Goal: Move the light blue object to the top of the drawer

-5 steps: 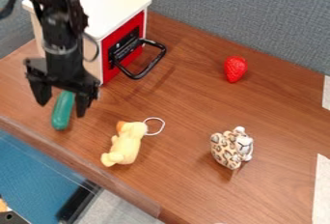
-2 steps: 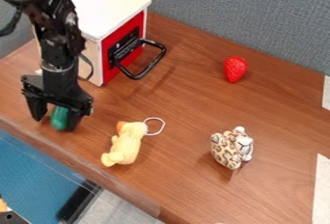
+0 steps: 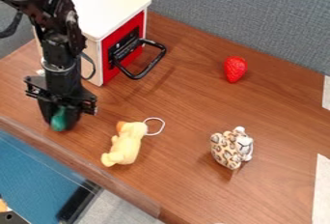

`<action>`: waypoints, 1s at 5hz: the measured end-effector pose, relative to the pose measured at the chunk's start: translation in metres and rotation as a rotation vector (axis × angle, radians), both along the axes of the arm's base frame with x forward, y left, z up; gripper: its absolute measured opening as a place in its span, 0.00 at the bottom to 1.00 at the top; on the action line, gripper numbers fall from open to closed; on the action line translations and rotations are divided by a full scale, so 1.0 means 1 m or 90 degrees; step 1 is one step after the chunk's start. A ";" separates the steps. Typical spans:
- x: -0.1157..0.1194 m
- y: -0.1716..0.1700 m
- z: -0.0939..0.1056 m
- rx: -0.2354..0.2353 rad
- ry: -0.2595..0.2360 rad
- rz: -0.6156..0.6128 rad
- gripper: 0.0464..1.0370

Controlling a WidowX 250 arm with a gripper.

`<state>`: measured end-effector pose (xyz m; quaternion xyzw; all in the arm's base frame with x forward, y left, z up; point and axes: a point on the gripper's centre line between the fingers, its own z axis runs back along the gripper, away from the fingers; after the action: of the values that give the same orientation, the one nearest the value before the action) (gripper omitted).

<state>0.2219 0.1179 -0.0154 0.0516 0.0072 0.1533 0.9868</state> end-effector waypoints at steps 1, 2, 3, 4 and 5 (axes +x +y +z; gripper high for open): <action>-0.006 -0.012 0.002 -0.014 0.016 -0.011 0.39; -0.003 -0.025 0.036 -0.004 0.003 -0.019 0.39; 0.020 -0.029 0.075 -0.004 -0.026 -0.010 0.39; 0.050 -0.024 0.112 -0.022 -0.068 -0.008 0.39; 0.070 -0.001 0.128 -0.033 -0.098 0.019 0.39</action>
<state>0.2917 0.1169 0.1124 0.0143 -0.0644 0.1710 0.9831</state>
